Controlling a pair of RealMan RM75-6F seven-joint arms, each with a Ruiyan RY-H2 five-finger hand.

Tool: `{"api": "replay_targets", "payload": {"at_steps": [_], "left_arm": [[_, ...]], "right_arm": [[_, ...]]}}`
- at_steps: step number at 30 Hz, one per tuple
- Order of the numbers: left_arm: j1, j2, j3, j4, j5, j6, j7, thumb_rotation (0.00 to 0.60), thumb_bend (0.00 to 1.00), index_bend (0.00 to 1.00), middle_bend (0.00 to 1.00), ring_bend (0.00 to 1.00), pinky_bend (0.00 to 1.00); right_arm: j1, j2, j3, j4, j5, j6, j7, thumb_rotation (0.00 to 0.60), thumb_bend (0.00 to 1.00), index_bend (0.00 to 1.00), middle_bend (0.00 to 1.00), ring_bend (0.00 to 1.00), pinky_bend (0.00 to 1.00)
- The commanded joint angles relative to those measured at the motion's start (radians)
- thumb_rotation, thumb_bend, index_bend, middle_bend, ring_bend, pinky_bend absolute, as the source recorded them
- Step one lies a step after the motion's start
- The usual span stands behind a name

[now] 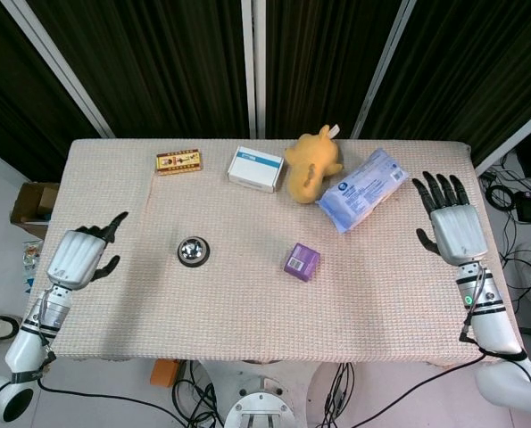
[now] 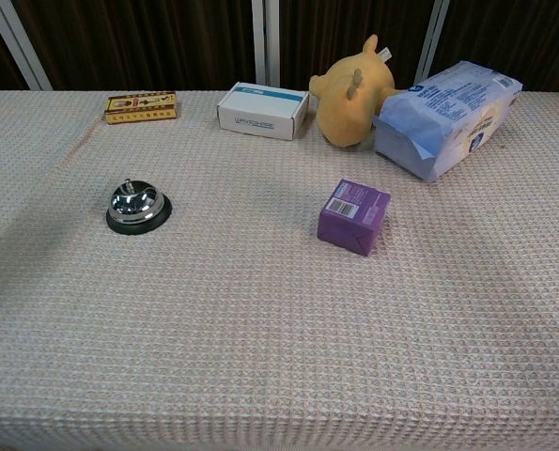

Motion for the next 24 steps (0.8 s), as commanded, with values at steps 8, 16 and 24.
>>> {"api": "replay_targets", "payload": {"at_steps": [8,16,24], "left_arm": [[-0.007,-0.128,0.056,0.173,-0.048,-0.136,0.000,0.600,0.61,0.03,0.92,0.89,0.94],[-0.043,-0.223,0.058,0.273,0.020,-0.123,-0.072,0.600,0.62,0.00,0.92,0.89,0.94],[-0.084,-0.287,0.056,0.323,0.063,-0.123,-0.127,0.600,0.62,0.00,0.92,0.89,0.94]], "right_arm": [[-0.012,0.029,0.002,-0.005,-0.007,0.026,0.034,0.600,0.21,0.00,0.00,0.00,0.00],[-0.016,0.031,-0.002,0.003,0.014,0.022,0.039,0.600,0.22,0.00,0.00,0.00,0.00],[-0.016,0.030,-0.007,0.012,0.026,0.013,0.043,0.600,0.22,0.00,0.00,0.00,0.00]]}}
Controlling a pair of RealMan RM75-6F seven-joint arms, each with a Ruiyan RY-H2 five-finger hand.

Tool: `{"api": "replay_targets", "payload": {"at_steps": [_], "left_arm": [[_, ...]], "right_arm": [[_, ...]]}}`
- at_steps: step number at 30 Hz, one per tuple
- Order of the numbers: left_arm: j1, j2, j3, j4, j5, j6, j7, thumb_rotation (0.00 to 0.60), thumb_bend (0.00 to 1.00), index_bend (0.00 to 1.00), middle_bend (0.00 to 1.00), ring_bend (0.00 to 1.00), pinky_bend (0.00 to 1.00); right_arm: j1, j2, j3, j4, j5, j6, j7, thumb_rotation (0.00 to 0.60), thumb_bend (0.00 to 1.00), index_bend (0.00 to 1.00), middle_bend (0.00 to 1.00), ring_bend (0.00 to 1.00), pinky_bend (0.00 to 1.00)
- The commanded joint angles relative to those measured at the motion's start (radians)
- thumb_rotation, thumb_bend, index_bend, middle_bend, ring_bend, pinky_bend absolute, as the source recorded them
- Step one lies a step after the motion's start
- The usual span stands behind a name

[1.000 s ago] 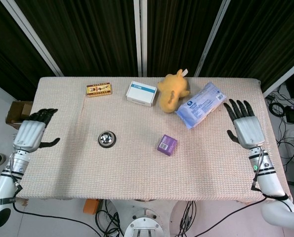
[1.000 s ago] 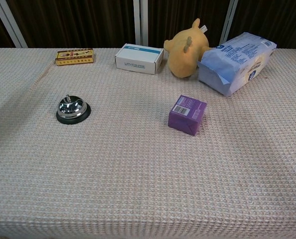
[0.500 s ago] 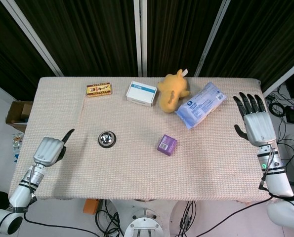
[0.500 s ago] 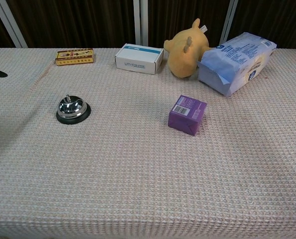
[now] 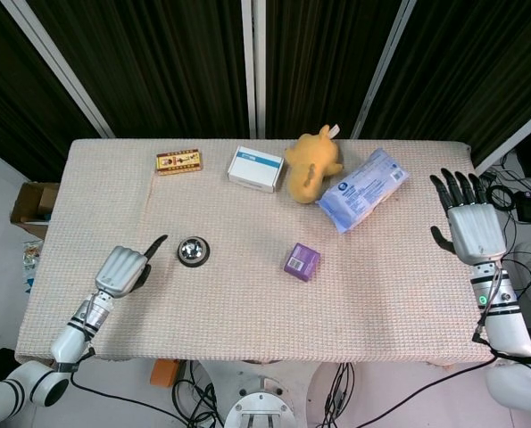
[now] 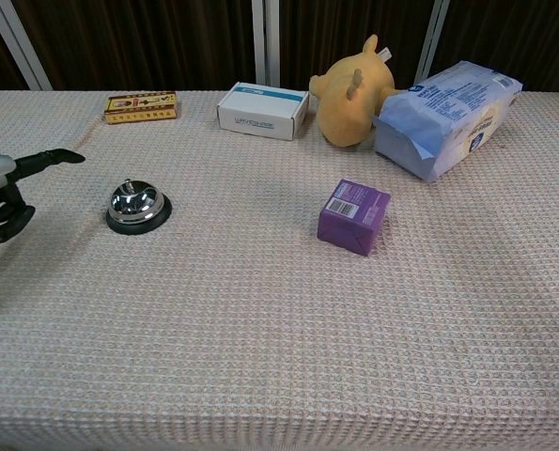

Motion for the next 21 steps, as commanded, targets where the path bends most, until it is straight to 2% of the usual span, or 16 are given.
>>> {"api": "replay_targets", "payload": {"at_steps": [1,10,21], "left_arm": [[-0.013,-0.014,0.001,0.007,0.018,0.007,-0.014,0.600,0.62,0.00,0.92,0.89,0.94],[-0.029,-0.047,0.025,0.032,0.058,0.019,-0.040,0.600,0.62,0.00,0.91,0.89,0.93],[-0.055,-0.058,0.024,0.038,0.052,-0.011,-0.029,0.600,0.62,0.00,0.91,0.89,0.93]], "right_arm": [[0.001,0.000,-0.002,0.001,0.002,-0.002,0.002,0.600,0.22,0.00,0.00,0.00,0.00],[0.004,-0.003,-0.007,0.007,0.003,-0.008,0.003,0.600,0.23,0.00,0.00,0.00,0.00],[0.009,-0.005,-0.009,0.003,0.007,-0.011,-0.006,0.600,0.23,0.00,0.00,0.00,0.00]]}}
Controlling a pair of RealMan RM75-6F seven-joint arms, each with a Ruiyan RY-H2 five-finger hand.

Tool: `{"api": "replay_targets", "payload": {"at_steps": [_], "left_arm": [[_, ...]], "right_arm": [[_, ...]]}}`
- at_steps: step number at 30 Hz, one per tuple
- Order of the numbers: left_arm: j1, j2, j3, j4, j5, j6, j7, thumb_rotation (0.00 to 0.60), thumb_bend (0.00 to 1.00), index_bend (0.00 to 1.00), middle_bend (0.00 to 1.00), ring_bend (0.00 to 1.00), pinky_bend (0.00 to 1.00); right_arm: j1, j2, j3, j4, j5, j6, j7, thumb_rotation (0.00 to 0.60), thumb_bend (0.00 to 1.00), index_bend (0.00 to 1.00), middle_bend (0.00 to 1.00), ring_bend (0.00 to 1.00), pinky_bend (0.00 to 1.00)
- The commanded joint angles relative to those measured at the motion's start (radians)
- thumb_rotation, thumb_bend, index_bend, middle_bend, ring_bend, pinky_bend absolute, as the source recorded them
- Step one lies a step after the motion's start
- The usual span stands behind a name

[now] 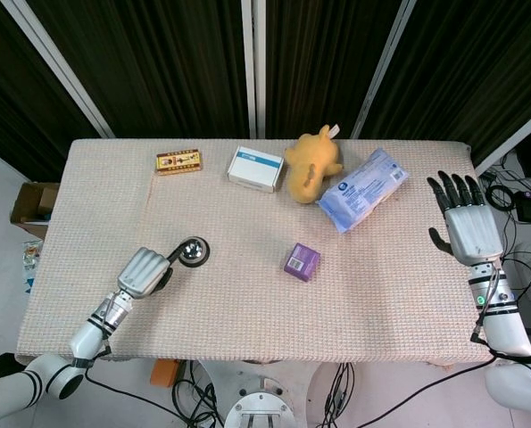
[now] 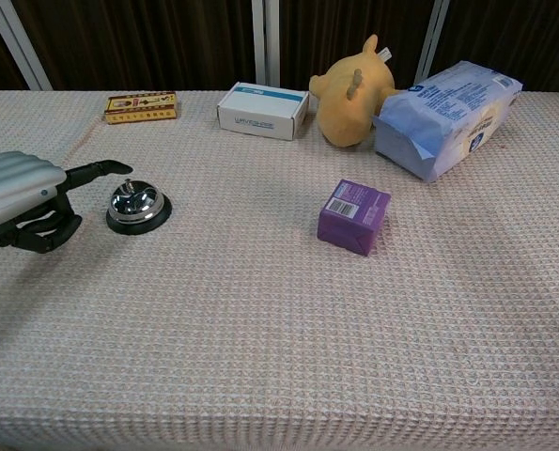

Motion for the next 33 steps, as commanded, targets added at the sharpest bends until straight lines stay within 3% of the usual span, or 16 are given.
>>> {"api": "replay_targets", "payload": {"at_steps": [1,15,24,33], "left_arm": [[-0.003,0.002,0.002,-0.003,0.000,-0.004,0.004,0.600,0.62,0.00,0.91,0.89,0.93],[-0.004,0.015,0.012,-0.022,-0.047,-0.062,0.026,0.600,0.62,0.00,0.91,0.89,0.93],[0.003,0.011,0.007,-0.026,0.011,0.049,-0.002,0.600,0.62,0.00,0.91,0.89,0.93],[0.000,0.014,0.022,-0.034,-0.035,-0.038,0.037,0.600,0.62,0.00,0.91,0.89,0.93]], "right_arm": [[0.002,-0.002,0.001,0.002,0.003,-0.002,0.001,0.600,0.23,0.00,0.00,0.00,0.00],[0.001,-0.005,-0.006,0.011,0.004,-0.003,0.006,0.600,0.23,0.00,0.00,0.00,0.00],[0.000,-0.005,-0.007,0.012,0.005,-0.002,0.011,0.600,0.24,0.00,0.00,0.00,0.00],[0.001,-0.009,-0.010,0.017,0.003,-0.004,0.011,0.600,0.24,0.00,0.00,0.00,0.00]]}}
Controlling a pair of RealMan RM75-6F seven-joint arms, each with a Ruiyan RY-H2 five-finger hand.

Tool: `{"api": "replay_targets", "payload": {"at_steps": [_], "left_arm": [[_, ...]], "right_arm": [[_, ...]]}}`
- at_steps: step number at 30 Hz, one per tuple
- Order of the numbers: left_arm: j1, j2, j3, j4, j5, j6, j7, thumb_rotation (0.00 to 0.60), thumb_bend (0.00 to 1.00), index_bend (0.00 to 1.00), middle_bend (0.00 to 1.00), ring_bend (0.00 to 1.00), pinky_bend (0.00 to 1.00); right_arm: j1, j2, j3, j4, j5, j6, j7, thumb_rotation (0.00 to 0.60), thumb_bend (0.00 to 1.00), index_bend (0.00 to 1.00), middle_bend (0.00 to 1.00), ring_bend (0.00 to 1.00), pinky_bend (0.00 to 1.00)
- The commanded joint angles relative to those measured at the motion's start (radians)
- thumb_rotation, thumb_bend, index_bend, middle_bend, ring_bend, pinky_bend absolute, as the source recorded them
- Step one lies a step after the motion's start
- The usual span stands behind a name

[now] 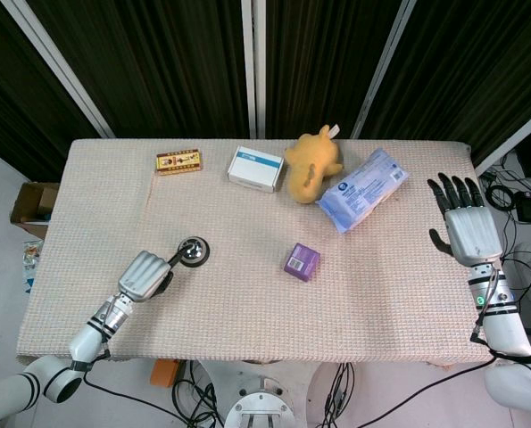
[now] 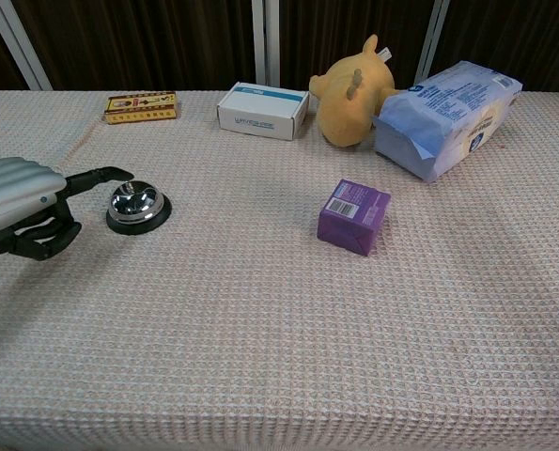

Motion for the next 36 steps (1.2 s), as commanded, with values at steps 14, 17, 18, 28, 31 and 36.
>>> {"api": "replay_targets", "payload": {"at_steps": [14,17,18,28,31,36], "left_arm": [[0.001,0.010,-0.012,-0.020,0.002,0.038,-0.005,0.600,0.62,0.00,0.91,0.89,0.93],[-0.002,0.013,-0.002,-0.018,-0.017,-0.006,-0.005,0.600,0.62,0.00,0.91,0.89,0.93],[-0.003,0.013,0.001,-0.015,-0.020,-0.017,-0.007,0.600,0.62,0.01,0.90,0.89,0.93],[0.002,0.025,-0.015,-0.041,-0.013,0.028,-0.002,0.600,0.62,0.02,0.90,0.89,0.93],[0.024,0.042,-0.034,-0.065,0.023,0.141,0.000,0.600,0.61,0.02,0.90,0.89,0.93],[0.106,0.131,-0.081,-0.138,0.011,0.331,0.029,0.600,0.40,0.02,0.75,0.75,0.82]], "right_arm": [[-0.002,0.000,-0.002,0.002,-0.001,0.000,0.006,0.600,0.24,0.00,0.00,0.00,0.00],[0.000,-0.001,-0.002,0.004,-0.003,0.001,0.006,0.600,0.24,0.00,0.00,0.00,0.00],[0.000,0.000,-0.001,0.004,-0.004,0.002,0.006,0.600,0.24,0.00,0.00,0.00,0.00],[-0.006,0.008,-0.004,-0.011,-0.026,0.025,-0.002,0.600,0.24,0.00,0.00,0.00,0.00],[-0.015,0.015,-0.008,-0.018,-0.038,0.039,0.005,0.600,0.24,0.00,0.00,0.00,0.00],[-0.069,0.041,-0.049,-0.027,-0.092,0.104,0.010,0.600,0.24,0.00,0.00,0.00,0.00]]}}
